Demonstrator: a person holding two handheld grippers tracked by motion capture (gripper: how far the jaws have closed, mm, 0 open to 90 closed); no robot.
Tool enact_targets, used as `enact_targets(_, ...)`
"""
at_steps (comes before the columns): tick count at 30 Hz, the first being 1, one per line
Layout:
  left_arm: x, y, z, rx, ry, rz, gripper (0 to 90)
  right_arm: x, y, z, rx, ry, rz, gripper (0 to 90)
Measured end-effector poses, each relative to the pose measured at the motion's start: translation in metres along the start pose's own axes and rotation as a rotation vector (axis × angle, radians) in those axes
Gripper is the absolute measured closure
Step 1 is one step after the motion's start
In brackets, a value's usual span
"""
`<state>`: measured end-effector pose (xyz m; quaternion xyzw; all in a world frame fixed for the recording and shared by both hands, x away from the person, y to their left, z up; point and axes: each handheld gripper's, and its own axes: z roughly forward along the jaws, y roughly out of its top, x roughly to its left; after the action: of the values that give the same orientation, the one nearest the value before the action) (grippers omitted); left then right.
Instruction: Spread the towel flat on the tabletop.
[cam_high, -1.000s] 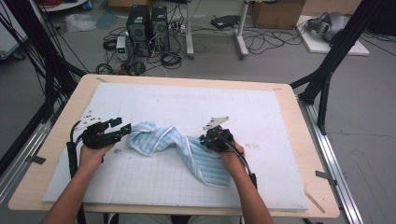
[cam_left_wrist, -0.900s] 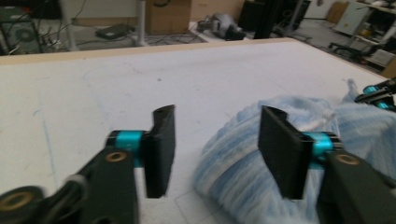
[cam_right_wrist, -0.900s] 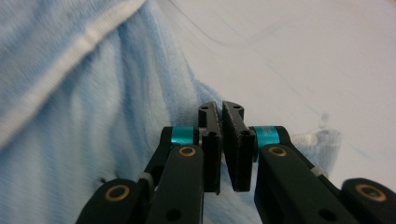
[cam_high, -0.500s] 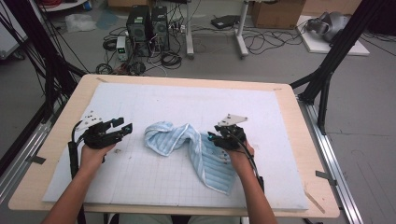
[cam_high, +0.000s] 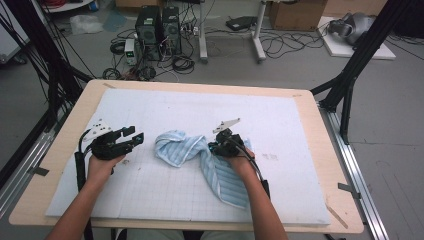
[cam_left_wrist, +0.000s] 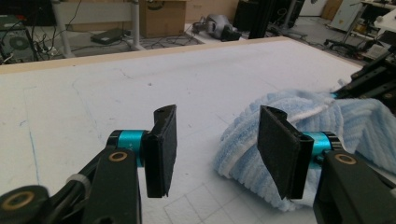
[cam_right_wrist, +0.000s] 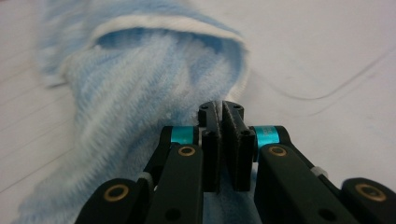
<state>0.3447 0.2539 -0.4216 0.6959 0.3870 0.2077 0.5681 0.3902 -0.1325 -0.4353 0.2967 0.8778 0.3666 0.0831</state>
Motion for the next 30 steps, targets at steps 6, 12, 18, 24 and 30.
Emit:
enact_targets(6, -0.01, 0.001, 0.006, 0.015, -0.016, 0.016, 43.3, 0.012, -0.009, -0.026, -0.071, 0.079, -0.04, 66.6)
enact_targets(12, -0.022, 0.009, 0.018, 0.013, -0.042, 0.043, 43.3, 0.007, -0.012, -0.048, -0.164, -0.004, -0.019, 58.2)
enact_targets(18, -0.039, 0.021, 0.045, 0.049, -0.06, 0.079, 35.8, 0.0, -0.02, -0.055, -0.194, -0.105, 0.049, 42.6)
enact_targets(24, -0.06, 0.021, 0.072, 0.188, -0.083, 0.217, 34.2, -0.001, -0.032, -0.044, -0.13, -0.08, 0.055, 44.8)
enact_targets(30, -0.053, 0.014, 0.085, 0.249, -0.054, 0.263, 80.7, 0.008, -0.046, -0.031, -0.049, 0.023, 0.062, 69.1)
